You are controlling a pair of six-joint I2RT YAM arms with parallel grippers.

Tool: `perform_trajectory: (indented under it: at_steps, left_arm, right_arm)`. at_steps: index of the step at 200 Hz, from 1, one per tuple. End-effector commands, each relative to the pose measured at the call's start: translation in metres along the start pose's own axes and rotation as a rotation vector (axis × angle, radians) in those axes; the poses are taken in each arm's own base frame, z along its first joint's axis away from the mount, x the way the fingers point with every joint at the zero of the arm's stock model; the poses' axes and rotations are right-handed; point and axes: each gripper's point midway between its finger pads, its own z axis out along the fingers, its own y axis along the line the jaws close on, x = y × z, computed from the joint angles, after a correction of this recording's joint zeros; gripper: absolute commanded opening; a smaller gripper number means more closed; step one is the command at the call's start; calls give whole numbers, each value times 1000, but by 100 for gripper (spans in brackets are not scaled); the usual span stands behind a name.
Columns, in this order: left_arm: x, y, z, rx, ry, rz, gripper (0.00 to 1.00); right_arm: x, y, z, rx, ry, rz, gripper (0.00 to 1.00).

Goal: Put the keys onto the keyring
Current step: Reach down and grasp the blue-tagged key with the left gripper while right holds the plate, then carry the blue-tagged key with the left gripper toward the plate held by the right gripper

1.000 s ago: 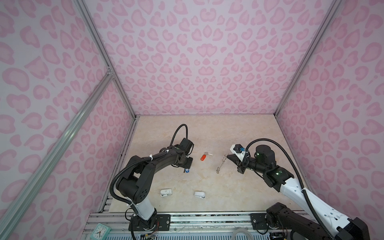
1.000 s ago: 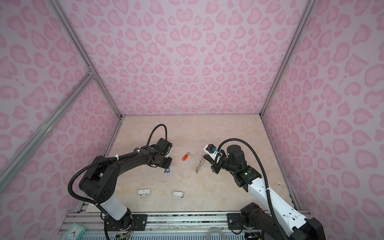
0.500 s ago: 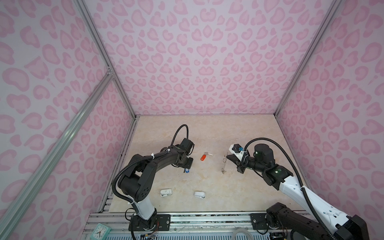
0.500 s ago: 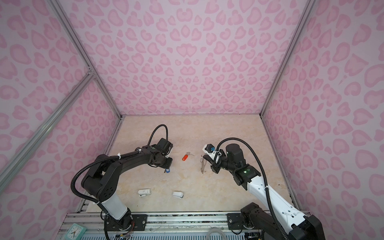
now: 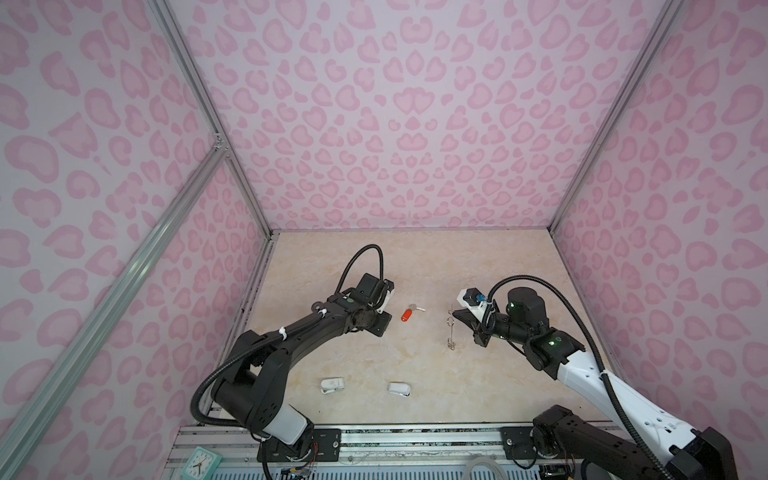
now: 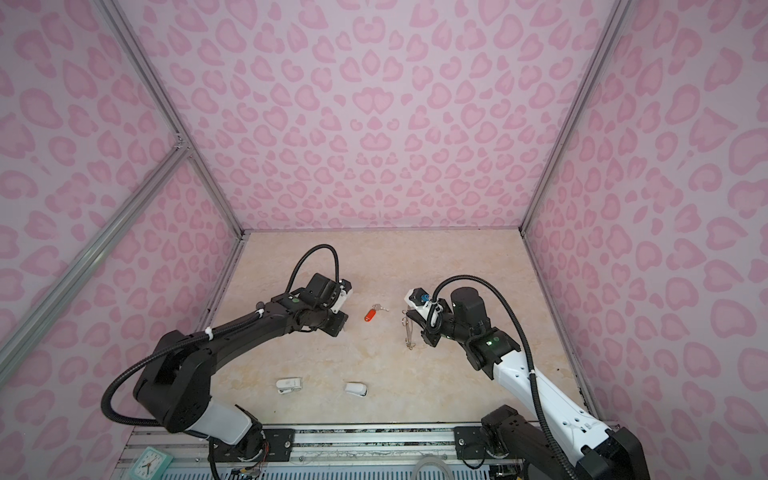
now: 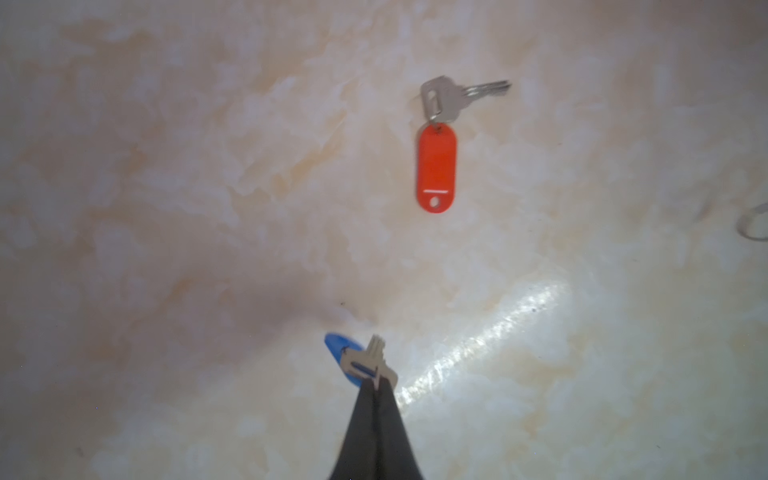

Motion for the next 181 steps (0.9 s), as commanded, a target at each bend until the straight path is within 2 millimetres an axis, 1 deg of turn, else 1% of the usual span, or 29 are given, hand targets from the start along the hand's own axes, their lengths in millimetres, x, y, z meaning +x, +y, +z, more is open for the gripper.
perform_trajectory:
  at_steps: [1, 14, 26, 42, 60, 77, 101, 135, 162, 181]
  left_arm:
    - [-36, -20, -30, 61, -190, 164, 4]
    - [-44, -39, -49, 141, -255, 258, 4]
    - [-57, -45, -65, 124, -333, 299, 4]
    - [-69, -61, -85, 174, -423, 361, 4]
    - [-75, -84, -101, 253, -494, 448, 3]
    - [-81, -102, -112, 316, -543, 490, 4]
    - [-88, -121, -123, 401, -587, 506, 3]
    - [-96, -135, -131, 473, -617, 500, 4]
    - [-100, -141, -129, 493, -605, 493, 4]
    - [-101, -144, -124, 498, -588, 481, 4]
  right_arm:
    - [-10, -6, -1, 28, -37, -10, 0]
    - [-11, -9, -1, 51, -53, -13, 0]
    - [-14, -9, -1, 62, -73, -23, 0]
    - [-18, -9, -1, 84, -95, -44, 0]
    - [-22, -8, -2, 108, -122, -74, 0]
    - [-29, -6, -2, 124, -151, -87, 0]
    - [-35, -3, -3, 139, -174, -94, 0]
    - [-37, 3, -2, 129, -192, -82, 0]
    - [-37, 8, 0, 116, -201, -78, 0]
    - [-40, 10, 0, 114, -218, -75, 0]
